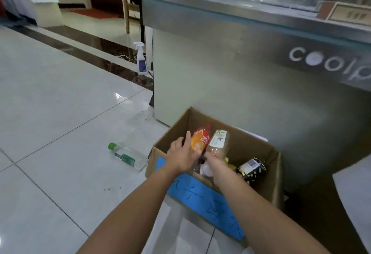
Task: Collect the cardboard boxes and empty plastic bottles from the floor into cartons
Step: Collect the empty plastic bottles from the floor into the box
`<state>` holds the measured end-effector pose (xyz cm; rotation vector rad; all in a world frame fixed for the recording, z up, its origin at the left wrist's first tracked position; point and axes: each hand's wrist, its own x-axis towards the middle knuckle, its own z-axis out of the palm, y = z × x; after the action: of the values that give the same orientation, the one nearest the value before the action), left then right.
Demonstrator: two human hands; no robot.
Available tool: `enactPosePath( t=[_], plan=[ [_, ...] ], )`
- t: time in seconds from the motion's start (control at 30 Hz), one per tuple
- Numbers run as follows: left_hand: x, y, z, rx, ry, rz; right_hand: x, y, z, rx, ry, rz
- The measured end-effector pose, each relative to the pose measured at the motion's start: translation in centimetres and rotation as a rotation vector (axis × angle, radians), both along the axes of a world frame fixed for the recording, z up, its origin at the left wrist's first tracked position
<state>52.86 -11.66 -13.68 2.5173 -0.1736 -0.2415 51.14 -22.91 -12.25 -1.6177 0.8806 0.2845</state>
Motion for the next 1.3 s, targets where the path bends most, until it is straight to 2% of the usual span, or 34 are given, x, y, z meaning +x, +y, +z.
enactPosePath(
  t=[0.03, 0.1, 0.13, 0.2, 0.33, 0.47, 0.53, 0.67, 1.07, 1.3],
  plan=[
    [0.0, 0.8, -0.3, 0.047, -0.017, 0.006, 0.1, 0.4, -0.7, -0.112, 0.031, 0.047],
    [0.1, 3.3, -0.9, 0.155, -0.069, 0.010, 0.4, 1.2, -1.6, -0.554, 0.142, 0.146],
    [0.1, 5.0, -1.3, 0.200, -0.097, 0.032, 0.3, 1.9, -1.6, -0.728, 0.138, 0.191],
    [-0.2, 8.9, -1.9, 0.264, -0.129, 0.115, 0.4, 4.0, -1.2, -0.947, -0.071, 0.338],
    [-3.0, 17.3, -3.3, 0.368, -0.063, 0.284, 1.3, 11.2, -2.8, -1.204, -0.564, 0.706],
    [-7.7, 25.6, -5.0, 0.463, 0.030, 0.437, 0.6, 19.1, -5.9, -1.151, -0.750, 1.116],
    [-10.2, 28.8, -6.1, 0.485, 0.065, 0.513, 0.2, 21.7, -7.5, -1.075, -0.714, 1.241],
    [-12.6, 31.7, -8.5, 0.492, 0.165, 0.652, 0.7, 24.3, -10.5, -0.997, -0.592, 1.343],
    [-6.7, 30.8, -15.3, 0.500, 0.238, 0.661, 10.2, 22.9, -19.1, -1.046, -0.231, 1.251],
    [-7.8, 32.3, -18.6, 0.478, 0.288, 0.901, 11.7, 24.5, -20.4, -1.188, -0.298, 1.100]
  ],
)
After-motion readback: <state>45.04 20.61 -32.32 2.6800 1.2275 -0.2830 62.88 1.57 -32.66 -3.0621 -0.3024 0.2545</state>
